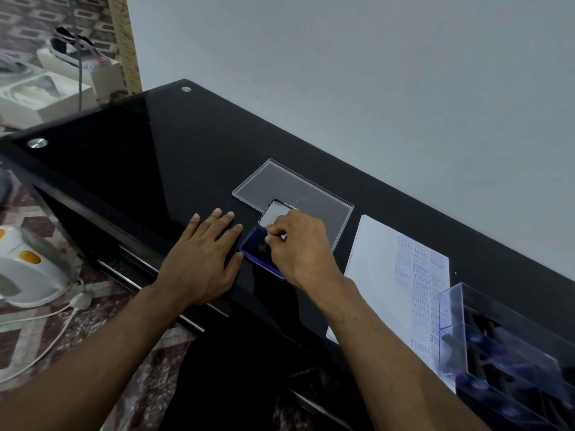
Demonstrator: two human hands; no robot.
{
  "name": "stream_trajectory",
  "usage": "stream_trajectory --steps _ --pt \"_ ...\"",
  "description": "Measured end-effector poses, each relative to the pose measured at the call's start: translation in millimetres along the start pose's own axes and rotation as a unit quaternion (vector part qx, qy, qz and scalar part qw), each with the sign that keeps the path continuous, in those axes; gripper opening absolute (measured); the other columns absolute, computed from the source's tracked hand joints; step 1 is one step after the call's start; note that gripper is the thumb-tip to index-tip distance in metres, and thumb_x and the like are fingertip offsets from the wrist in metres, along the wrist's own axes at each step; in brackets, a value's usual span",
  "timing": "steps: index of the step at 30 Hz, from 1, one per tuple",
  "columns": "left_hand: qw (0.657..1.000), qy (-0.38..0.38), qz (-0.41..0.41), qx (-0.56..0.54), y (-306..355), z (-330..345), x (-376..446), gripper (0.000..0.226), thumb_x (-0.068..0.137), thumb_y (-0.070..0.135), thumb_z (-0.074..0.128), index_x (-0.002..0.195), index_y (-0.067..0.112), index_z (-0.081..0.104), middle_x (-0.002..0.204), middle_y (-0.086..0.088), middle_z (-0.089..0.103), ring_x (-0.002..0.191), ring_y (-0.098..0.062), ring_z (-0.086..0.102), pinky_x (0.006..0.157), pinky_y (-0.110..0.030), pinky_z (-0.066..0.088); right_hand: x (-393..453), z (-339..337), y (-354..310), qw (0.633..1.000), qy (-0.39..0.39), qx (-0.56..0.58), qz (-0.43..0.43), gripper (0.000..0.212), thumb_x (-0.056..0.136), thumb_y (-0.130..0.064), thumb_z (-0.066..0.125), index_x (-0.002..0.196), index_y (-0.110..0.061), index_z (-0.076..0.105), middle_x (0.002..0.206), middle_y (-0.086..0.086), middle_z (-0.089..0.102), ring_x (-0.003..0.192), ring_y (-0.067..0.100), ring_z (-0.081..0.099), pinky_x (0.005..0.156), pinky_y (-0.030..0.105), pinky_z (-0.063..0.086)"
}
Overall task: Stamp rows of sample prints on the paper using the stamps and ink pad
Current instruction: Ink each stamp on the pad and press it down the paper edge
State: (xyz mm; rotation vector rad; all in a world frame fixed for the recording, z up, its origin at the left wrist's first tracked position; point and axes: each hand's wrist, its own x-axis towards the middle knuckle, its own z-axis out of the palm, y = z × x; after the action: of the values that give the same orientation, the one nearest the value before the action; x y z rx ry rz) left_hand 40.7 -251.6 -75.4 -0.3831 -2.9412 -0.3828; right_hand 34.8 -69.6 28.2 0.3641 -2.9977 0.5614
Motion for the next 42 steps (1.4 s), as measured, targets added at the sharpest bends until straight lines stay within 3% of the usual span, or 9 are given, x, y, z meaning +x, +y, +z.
stream_trajectory --steps 5,9,12,21,23,28,33,39,42 --pt "1.000 -0.006 0.000 -0.009 0 -1 1 0.073 0.094 0.059 0.017 0.151 0.021 0.041 0.162 -0.005 0.031 0.154 -0.022 0.015 0.125 -0.050 0.012 -3 0 1 1.000 -0.003 0.017 0.007 0.021 0.097 -0.025 0.058 0.110 -0.021 0.074 0.111 -0.004 0.067 0.096 0.008 0.060 0.073 0.007 0.034" --pt "0.999 -0.001 0.000 -0.035 2 -6 4 0.073 0.094 0.060 0.018 0.153 0.021 0.036 0.164 -0.005 0.027 0.154 -0.021 0.013 0.125 -0.049 0.011 -13 -5 7 0.994 0.047 0.100 0.024 0.019 0.094 -0.021 0.063 0.109 -0.017 0.074 0.109 -0.001 0.069 0.095 0.010 0.063 0.090 0.023 0.052" --pt "0.999 0.007 0.016 -0.039 14 -14 9 0.071 0.095 0.058 0.021 0.154 0.019 0.036 0.163 -0.006 0.028 0.154 -0.022 0.015 0.125 -0.048 0.013 -22 -11 18 0.985 0.104 0.131 0.043 0.019 0.092 -0.021 0.067 0.109 -0.017 0.073 0.108 -0.002 0.068 0.093 0.010 0.063 0.087 0.031 0.057" --pt "0.990 0.029 0.105 -0.086 103 -18 32 0.062 0.097 0.050 0.033 0.148 0.017 0.041 0.160 -0.007 0.034 0.152 -0.024 0.020 0.123 -0.046 0.022 -66 -56 84 0.971 0.165 0.141 0.098 0.020 0.088 -0.018 0.069 0.107 -0.022 0.075 0.103 -0.006 0.066 0.085 0.007 0.063 0.082 0.017 0.052" --pt "0.988 0.020 0.118 -0.096 124 -16 36 0.063 0.097 0.050 0.034 0.151 0.019 0.038 0.162 -0.006 0.030 0.153 -0.022 0.016 0.124 -0.044 0.020 -77 -62 100 0.965 0.177 0.150 0.122 0.020 0.086 -0.017 0.071 0.104 -0.024 0.075 0.106 -0.006 0.065 0.080 0.005 0.064 0.075 0.008 0.048" --pt "0.984 -0.007 0.147 -0.098 167 -7 45 0.067 0.097 0.054 0.028 0.155 0.022 0.032 0.165 -0.003 0.023 0.154 -0.021 0.012 0.125 -0.042 0.013 -101 -78 137 0.959 0.184 0.147 0.159 0.026 0.086 -0.010 0.070 0.108 -0.024 0.073 0.107 -0.008 0.063 0.081 0.005 0.064 0.077 0.011 0.051" --pt "0.981 -0.018 0.170 -0.095 200 6 53 0.066 0.097 0.053 0.030 0.155 0.021 0.034 0.165 -0.002 0.024 0.154 -0.021 0.014 0.124 -0.039 0.008 -117 -89 169 0.952 0.202 0.127 0.190 0.027 0.088 -0.011 0.070 0.113 -0.021 0.071 0.108 -0.007 0.063 0.081 0.005 0.063 0.068 -0.001 0.042" --pt "0.978 -0.025 0.179 -0.105 225 22 60 0.065 0.097 0.050 0.033 0.153 0.019 0.037 0.164 -0.005 0.027 0.154 -0.024 0.017 0.120 -0.038 0.008 -122 -85 197 0.949 0.205 0.104 0.215 0.024 0.086 -0.015 0.073 0.110 -0.020 0.073 0.112 -0.005 0.065 0.089 0.009 0.066 0.086 0.025 0.057" --pt "0.978 -0.034 0.180 -0.097 229 31 67 0.065 0.096 0.050 0.033 0.153 0.019 0.037 0.164 -0.005 0.027 0.154 -0.025 0.016 0.119 -0.037 0.006 -119 -82 202 0.949 0.204 0.107 0.214 0.024 0.086 -0.017 0.073 0.110 -0.022 0.073 0.114 -0.005 0.065 0.090 0.009 0.066 0.087 0.024 0.056"
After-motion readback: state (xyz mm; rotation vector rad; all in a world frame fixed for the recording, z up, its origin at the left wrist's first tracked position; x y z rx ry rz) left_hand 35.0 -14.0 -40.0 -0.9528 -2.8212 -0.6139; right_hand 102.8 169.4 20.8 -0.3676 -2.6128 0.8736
